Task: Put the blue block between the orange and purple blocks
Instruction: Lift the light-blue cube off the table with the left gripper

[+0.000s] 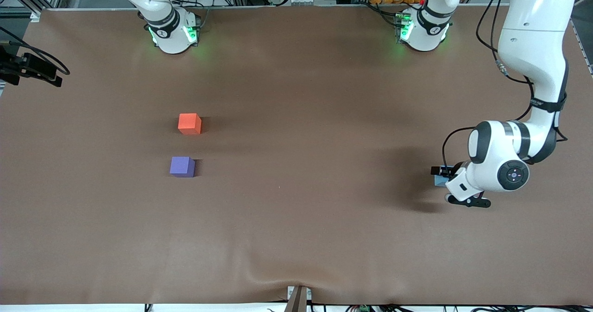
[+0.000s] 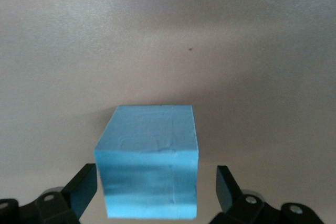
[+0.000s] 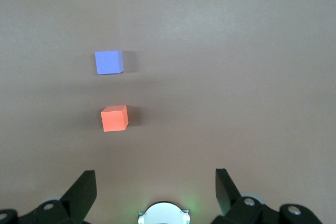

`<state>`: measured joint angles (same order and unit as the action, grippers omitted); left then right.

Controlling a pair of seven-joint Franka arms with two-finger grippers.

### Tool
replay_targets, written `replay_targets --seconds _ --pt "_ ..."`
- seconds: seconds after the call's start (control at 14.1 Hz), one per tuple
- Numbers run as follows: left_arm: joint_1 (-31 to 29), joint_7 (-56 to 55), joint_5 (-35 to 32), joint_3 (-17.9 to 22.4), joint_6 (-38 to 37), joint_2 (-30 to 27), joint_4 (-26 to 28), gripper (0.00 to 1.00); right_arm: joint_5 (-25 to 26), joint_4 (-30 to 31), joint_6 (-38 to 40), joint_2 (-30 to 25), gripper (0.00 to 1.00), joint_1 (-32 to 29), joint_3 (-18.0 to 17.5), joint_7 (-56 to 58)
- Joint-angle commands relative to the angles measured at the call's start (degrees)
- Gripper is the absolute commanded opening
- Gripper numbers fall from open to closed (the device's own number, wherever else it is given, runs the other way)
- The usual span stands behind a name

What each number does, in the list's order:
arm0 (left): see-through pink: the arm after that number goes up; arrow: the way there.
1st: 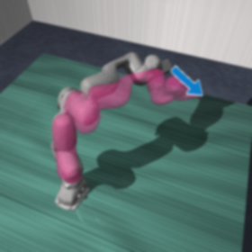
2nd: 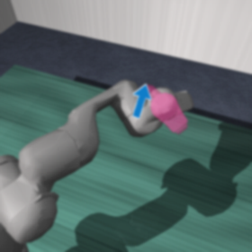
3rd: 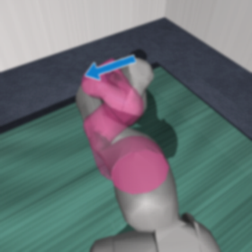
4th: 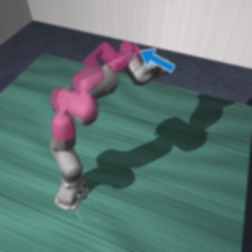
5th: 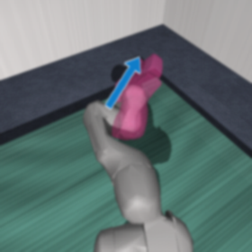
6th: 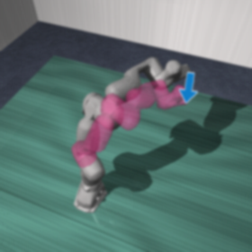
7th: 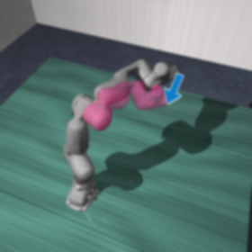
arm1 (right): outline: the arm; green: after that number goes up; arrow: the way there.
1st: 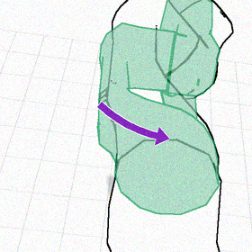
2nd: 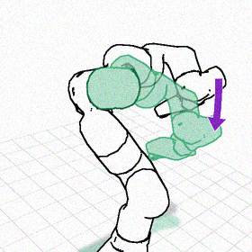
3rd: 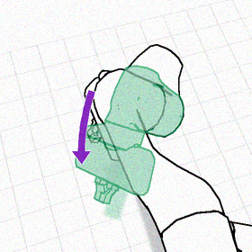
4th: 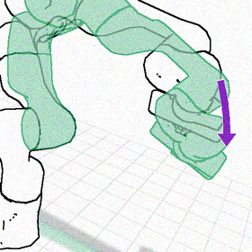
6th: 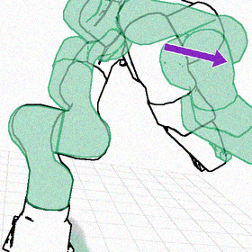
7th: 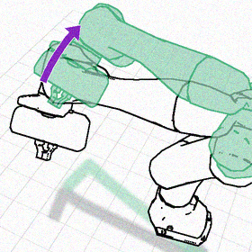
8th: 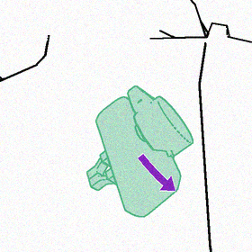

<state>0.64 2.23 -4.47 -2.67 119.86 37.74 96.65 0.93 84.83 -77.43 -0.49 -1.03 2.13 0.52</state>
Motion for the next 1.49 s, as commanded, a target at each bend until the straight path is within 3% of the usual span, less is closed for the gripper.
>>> replay_targets --seconds 0.0,0.07,0.14,0.21,0.28,0.57,0.85,1.14,1.42 --pt "-0.1 0.4 -1.2 -0.1 1.0 0.6 -0.2 0.74 -0.5 -0.1 0.4 -0.1 1.00 -0.4 -0.1 0.6" --pt "0.0 0.4 -1.2 -0.1 1.0 0.7 -0.3 0.40 -0.5 -0.1 0.4 -0.1 1.00 -0.5 -0.1 0.6" --pt "0.1 0.5 -1.2 0.0 1.0 0.7 -0.3 0.20 -0.5 -0.1 0.4 -0.1 1.00 -0.6 -0.1 0.6" --pt "0.2 0.4 -1.5 0.0 1.0 0.6 -0.7 0.07 -0.5 -0.1 0.4 -0.1 1.00 -0.6 -0.1 0.6" --pt "0.7 0.4 -1.6 0.0 1.0 0.2 -0.9 0.01 -0.5 -0.1 0.4 -0.1 1.00 -0.6 -0.1 0.6" --pt "0.9 -1.2 -1.3 -0.1 0.5 -3.4 -1.7 0.01 -0.6 -0.1 0.4 -0.1 1.00 -0.7 -0.1 0.6" --pt "1.4 -5.6 -0.7 -0.4 -3.7 -11.4 -1.8 0.02 -0.8 0.0 0.4 -0.1 1.00 -0.6 0.0 0.5" --pt "1.5 -15.6 0.2 -6.2 -9.0 -15.6 -1.9 0.04 -0.9 0.0 0.6 -0.1 1.00 -1.1 0.0 0.5" --pt "2.3 -27.2 0.2 -16.1 -12.5 -15.2 -2.4 0.04 -1.1 -0.1 0.8 -0.1 1.00 -1.1 0.0 0.5"
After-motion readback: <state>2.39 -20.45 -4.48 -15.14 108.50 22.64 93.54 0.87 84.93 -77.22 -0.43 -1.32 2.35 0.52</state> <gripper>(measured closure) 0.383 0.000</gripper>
